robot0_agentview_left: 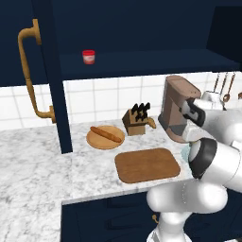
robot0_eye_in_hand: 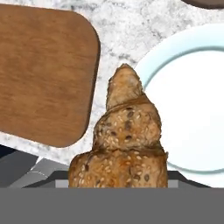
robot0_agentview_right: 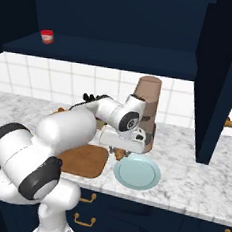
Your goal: From the different types of pastries on the counter, select a croissant and place it on the cutting board. Then retrieve a jar of jam from the cabinet and place it alongside the croissant on the cutting board.
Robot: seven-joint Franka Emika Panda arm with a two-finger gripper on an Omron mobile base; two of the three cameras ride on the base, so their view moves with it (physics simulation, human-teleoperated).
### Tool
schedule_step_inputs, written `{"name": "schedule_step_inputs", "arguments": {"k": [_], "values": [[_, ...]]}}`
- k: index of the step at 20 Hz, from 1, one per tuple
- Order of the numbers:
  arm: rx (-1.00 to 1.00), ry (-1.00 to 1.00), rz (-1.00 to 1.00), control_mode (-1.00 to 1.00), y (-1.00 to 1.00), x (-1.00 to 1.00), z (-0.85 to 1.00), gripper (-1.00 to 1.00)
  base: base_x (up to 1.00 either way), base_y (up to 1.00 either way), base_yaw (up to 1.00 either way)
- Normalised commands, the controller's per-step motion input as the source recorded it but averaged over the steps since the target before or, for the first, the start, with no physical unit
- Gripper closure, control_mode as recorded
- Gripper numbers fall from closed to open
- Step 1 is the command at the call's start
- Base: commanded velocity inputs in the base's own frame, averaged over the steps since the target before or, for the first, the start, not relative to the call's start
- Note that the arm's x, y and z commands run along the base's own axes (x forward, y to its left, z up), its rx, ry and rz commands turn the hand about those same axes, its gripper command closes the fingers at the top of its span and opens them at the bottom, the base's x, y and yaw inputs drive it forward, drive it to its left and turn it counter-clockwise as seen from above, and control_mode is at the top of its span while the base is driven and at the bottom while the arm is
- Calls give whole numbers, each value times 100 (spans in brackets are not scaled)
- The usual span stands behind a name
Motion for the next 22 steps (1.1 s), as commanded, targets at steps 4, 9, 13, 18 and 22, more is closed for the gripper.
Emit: {"name": "schedule_step_inputs", "arguments": {"k": [4,9,13,18,22], "values": [[0,0,-50,-100,84,-81,1,100,0,0,0],[-1,-3,-27,-100,100,-30,-4,100,0,0,0],[-9,-4,-11,-100,100,-10,-27,100,0,0,0],[0,-2,44,-100,100,27,-50,100,0,0,0],[-3,0,47,-100,100,22,-27,100,0,0,0]]}}
